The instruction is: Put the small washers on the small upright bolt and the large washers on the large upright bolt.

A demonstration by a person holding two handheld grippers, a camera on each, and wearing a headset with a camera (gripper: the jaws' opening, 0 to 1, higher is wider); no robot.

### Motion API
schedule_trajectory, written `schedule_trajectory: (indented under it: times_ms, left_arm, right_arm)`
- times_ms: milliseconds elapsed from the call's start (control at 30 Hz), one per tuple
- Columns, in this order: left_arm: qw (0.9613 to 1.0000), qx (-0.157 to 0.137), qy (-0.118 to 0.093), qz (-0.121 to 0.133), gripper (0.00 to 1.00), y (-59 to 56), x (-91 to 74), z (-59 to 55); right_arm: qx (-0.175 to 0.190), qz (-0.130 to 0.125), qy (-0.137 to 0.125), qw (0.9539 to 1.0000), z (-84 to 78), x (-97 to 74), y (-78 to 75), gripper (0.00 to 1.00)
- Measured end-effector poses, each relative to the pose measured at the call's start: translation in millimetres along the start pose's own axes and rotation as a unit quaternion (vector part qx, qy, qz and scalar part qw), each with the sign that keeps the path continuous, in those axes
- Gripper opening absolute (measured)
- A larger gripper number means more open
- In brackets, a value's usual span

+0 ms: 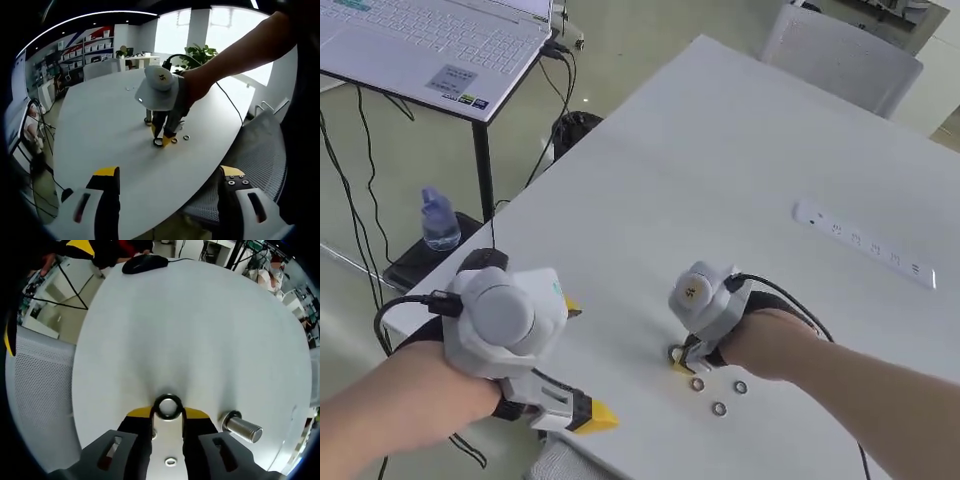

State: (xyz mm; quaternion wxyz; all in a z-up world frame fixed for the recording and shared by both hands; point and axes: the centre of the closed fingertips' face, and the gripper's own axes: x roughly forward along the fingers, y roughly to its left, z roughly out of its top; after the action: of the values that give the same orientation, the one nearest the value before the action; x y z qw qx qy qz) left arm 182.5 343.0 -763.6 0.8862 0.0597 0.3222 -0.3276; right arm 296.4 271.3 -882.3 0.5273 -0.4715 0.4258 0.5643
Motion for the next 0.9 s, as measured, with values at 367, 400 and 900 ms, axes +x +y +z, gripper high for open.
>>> schedule_trajectory:
  times_ms: [367, 400, 900]
  left_arm:
    - [1.0, 0.005, 0.002, -0.003, 0.79, 0.5, 4.8, 5.3]
    - [1.0, 0.004, 0.001, -0.004, 0.79, 0.6, 6.5, 5.7]
    - [0.9997, 0.011, -0.009, -0.021, 0.79, 3.8, 13.6, 17.9]
  right_arm:
    - [0.015, 0.006, -0.007, 0.9998, -7.1, -20.0, -3.0, 0.22]
    - [0.018, 0.006, -0.007, 0.9998, -9.9, -23.1, -4.0, 0.22]
    - [0.057, 0.0, -0.012, 0.9983, -36.6, -61.9, -12.4, 0.22]
